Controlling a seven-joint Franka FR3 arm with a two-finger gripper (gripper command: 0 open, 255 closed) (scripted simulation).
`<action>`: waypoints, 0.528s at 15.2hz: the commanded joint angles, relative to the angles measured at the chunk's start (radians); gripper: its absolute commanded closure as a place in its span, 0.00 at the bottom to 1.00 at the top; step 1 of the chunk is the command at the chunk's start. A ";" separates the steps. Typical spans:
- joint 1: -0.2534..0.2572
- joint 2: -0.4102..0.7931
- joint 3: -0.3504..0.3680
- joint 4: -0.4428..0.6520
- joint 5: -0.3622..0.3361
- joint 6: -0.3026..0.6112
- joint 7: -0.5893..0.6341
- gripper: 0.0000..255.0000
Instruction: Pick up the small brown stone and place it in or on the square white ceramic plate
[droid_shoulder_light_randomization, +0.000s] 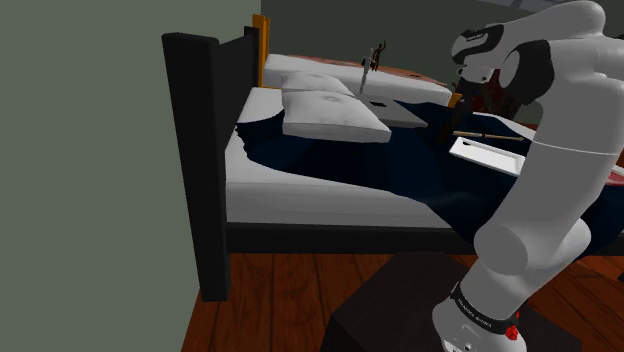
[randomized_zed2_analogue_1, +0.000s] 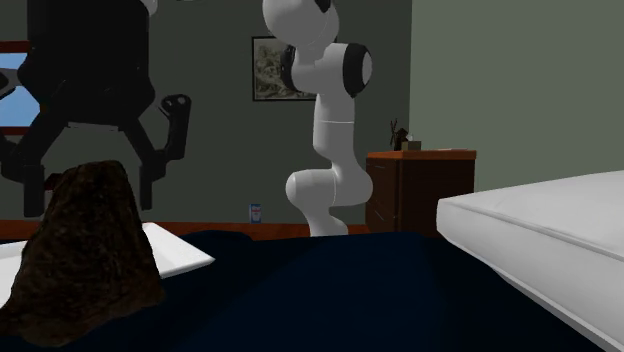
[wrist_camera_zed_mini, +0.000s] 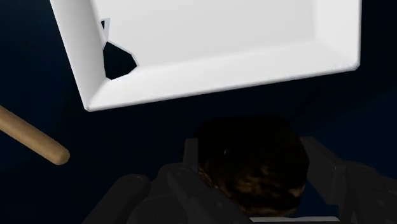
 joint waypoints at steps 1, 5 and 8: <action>-0.012 -0.035 -0.015 -0.049 -0.017 0.019 -0.031 1.00; -0.048 -0.084 -0.049 -0.108 -0.042 0.039 -0.100 1.00; -0.078 -0.110 -0.076 -0.139 -0.054 0.049 -0.158 1.00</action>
